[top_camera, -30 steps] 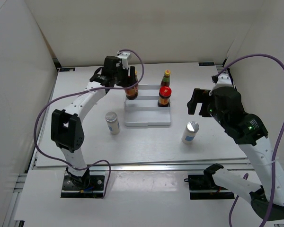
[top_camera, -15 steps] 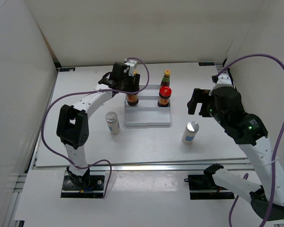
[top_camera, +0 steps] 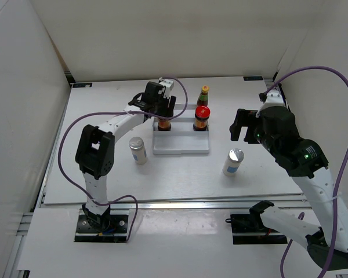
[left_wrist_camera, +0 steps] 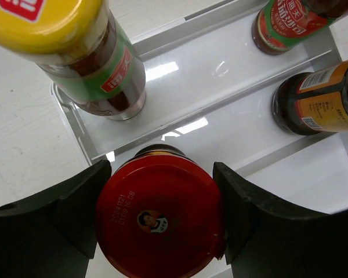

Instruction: Organize the condiment bottles

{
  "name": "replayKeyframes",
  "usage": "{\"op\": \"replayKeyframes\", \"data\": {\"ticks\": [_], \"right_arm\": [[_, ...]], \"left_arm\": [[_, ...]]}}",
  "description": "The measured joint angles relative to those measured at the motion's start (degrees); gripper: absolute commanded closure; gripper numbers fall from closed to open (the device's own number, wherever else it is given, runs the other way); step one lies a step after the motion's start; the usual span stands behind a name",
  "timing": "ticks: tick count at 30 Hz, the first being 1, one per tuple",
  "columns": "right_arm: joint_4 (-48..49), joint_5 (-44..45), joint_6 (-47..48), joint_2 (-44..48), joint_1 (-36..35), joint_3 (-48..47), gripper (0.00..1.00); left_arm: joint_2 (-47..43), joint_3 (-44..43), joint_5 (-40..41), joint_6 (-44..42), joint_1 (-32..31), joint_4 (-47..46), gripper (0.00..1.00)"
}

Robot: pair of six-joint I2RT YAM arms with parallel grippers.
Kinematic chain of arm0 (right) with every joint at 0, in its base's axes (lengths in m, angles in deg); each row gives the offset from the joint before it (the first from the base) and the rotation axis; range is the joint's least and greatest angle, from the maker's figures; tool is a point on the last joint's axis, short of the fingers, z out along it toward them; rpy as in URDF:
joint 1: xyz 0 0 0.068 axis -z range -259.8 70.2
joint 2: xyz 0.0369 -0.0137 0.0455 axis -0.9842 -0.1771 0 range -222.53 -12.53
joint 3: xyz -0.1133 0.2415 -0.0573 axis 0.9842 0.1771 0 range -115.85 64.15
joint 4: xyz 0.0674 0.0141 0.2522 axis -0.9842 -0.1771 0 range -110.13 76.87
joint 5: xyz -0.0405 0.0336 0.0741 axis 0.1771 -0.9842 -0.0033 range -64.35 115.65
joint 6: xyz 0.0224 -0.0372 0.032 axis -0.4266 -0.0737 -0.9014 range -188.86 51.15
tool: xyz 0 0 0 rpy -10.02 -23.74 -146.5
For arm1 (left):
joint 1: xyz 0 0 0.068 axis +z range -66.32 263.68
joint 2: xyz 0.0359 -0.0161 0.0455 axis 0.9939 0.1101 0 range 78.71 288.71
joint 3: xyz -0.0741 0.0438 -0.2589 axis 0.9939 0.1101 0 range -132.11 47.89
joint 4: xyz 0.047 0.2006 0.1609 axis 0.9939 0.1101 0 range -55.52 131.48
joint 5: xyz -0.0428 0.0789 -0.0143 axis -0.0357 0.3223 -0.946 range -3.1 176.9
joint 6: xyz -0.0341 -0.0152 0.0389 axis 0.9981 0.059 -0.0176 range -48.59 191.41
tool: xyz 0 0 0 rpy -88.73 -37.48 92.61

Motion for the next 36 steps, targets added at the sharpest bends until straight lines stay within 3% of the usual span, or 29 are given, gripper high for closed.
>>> {"op": "replayKeyframes", "data": {"ticks": [1,4,5,6,8,9,10,22,27,31,36], "right_arm": [[0.0,0.0,0.0,0.0,0.0,0.0,0.0],[0.0,0.0,0.0,0.0,0.0,0.0,0.0],[0.0,0.0,0.0,0.0,0.0,0.0,0.0],[0.0,0.0,0.0,0.0,0.0,0.0,0.0],[0.0,0.0,0.0,0.0,0.0,0.0,0.0],[0.0,0.0,0.0,0.0,0.0,0.0,0.0],[0.0,0.0,0.0,0.0,0.0,0.0,0.0],[-0.3,0.7,-2.3,-0.3,0.0,0.9,0.0],[-1.9,1.6,-4.9,-3.8,0.1,1.8,0.0],[-3.2,0.7,-6.7,-8.7,0.8,3.2,0.0],[-4.0,0.2,-8.1,-11.1,1.9,5.9,0.0]], "left_arm": [[0.0,0.1,0.1,0.0,-0.1,-0.2,0.89],[0.0,0.1,0.3,0.0,-0.1,-0.2,0.77],[0.0,0.1,0.3,0.0,-0.1,-0.2,0.68],[0.0,0.1,0.4,0.0,-0.1,-0.2,0.46],[0.0,0.1,0.6,0.0,-0.1,0.0,0.28],[0.0,0.1,0.9,0.0,-0.1,0.0,0.1],[0.0,0.1,1.3,-0.1,-0.1,0.0,0.0],[-2.3,-10.7,6.4,0.0,-1.1,4.9,0.0],[-10.7,-14.2,7.1,0.0,-1.1,8.0,0.0],[-26.1,-6.8,8.7,1.5,0.2,7.6,0.0],[-50.1,16.4,11.8,4.7,9.0,4.1,0.0]]}}
